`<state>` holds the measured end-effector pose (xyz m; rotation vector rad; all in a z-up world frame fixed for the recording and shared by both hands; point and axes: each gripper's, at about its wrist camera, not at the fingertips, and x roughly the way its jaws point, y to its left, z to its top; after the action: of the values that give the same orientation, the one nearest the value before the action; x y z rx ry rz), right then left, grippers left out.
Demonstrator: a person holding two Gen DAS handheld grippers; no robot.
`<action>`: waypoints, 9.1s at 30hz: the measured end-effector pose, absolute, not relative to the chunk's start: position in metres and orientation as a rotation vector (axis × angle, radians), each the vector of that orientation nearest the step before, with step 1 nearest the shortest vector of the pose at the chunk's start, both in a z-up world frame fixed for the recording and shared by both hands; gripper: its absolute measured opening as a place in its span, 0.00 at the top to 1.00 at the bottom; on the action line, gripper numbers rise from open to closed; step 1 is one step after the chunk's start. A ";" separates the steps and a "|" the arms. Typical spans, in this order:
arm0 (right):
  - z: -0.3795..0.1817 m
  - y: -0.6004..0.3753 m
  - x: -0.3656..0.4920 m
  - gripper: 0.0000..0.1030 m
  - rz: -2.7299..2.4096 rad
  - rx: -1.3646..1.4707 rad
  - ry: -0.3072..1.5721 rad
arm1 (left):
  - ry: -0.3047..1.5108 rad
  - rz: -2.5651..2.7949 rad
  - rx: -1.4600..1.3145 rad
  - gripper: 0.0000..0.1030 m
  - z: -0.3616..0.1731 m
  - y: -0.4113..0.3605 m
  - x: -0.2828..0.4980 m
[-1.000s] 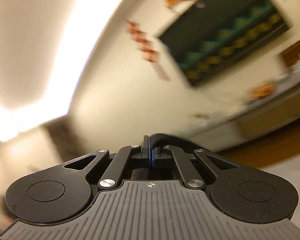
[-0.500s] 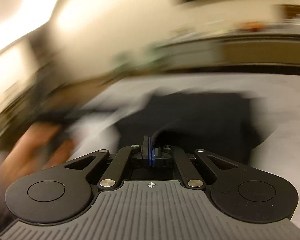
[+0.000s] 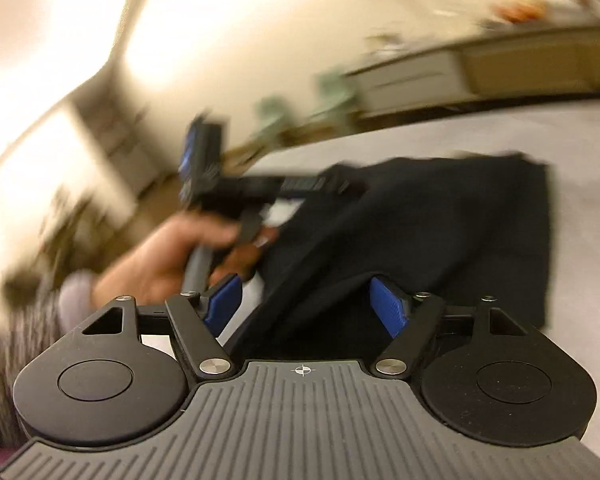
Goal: Fold clothes
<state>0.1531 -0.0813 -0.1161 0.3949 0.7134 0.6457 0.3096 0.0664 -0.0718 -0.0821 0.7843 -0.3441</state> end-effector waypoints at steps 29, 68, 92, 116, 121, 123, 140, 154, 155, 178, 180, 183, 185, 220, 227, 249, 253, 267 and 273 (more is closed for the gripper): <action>-0.113 -0.034 0.161 0.18 0.628 0.298 0.754 | 0.715 0.026 -0.303 0.23 -0.031 0.219 0.169; -0.087 -0.018 0.137 0.41 0.643 0.138 0.659 | 0.341 0.130 -0.501 0.97 0.034 0.270 0.122; -0.008 -0.051 0.111 0.93 0.182 -0.319 0.565 | 0.243 -0.047 -0.743 0.98 0.113 0.300 0.190; -0.089 -0.073 -0.061 0.48 0.567 -0.316 0.823 | 0.640 0.027 -0.358 0.50 0.010 0.280 -0.002; -0.038 -0.136 -0.012 0.34 0.591 0.127 0.698 | 0.531 -0.022 -0.258 0.35 0.049 0.257 0.032; -0.049 -0.157 0.024 0.26 0.537 0.293 0.691 | 0.549 -0.057 -0.234 0.30 0.055 0.247 0.071; -0.144 -0.094 0.176 0.99 0.217 0.060 0.830 | 0.876 -0.056 -0.047 0.95 -0.109 0.179 0.337; -0.093 -0.259 0.163 1.00 -0.435 0.103 0.592 | 0.686 0.323 -0.362 0.92 -0.063 0.330 0.270; -0.093 -0.261 0.164 1.00 -0.435 0.109 0.592 | 0.654 0.314 -0.381 0.94 -0.058 0.333 0.269; -0.071 -0.305 0.203 0.35 -0.492 0.175 0.568 | 0.628 0.243 -0.362 0.29 -0.046 0.327 0.285; -0.081 -0.288 0.172 0.34 -0.426 0.148 0.596 | 0.636 0.278 -0.320 0.24 -0.033 0.331 0.265; -0.080 -0.258 0.135 0.37 -0.310 0.091 0.671 | 0.645 0.265 -0.275 0.24 -0.012 0.328 0.236; -0.076 -0.236 0.108 0.27 -0.186 0.101 0.684 | 0.624 0.198 -0.198 0.22 0.006 0.317 0.201; -0.058 -0.318 -0.035 0.99 -0.536 0.250 0.468 | 0.744 -0.027 -0.129 0.88 -0.024 0.306 0.105; -0.086 -0.342 -0.032 0.66 -0.693 0.296 0.566 | 0.866 0.012 0.067 0.51 -0.059 0.292 0.119; -0.155 -0.333 0.013 0.36 -0.416 0.455 0.830 | 0.882 -0.088 -0.134 0.16 -0.076 0.290 0.117; -0.153 -0.325 0.039 0.99 -0.410 0.383 0.814 | 0.875 -0.074 -0.336 0.46 -0.082 0.306 0.131; -0.137 -0.366 -0.035 0.94 -0.484 0.570 0.649 | 0.853 0.018 -0.575 0.31 -0.068 0.330 0.077; -0.143 -0.381 -0.053 0.61 -0.525 0.619 0.634 | 0.846 0.101 -0.716 0.20 -0.079 0.334 0.054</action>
<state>-0.0534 -0.3807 -0.1430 0.6193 0.6340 -0.5246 0.0543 0.3342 -0.0788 -0.7159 0.8465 0.1010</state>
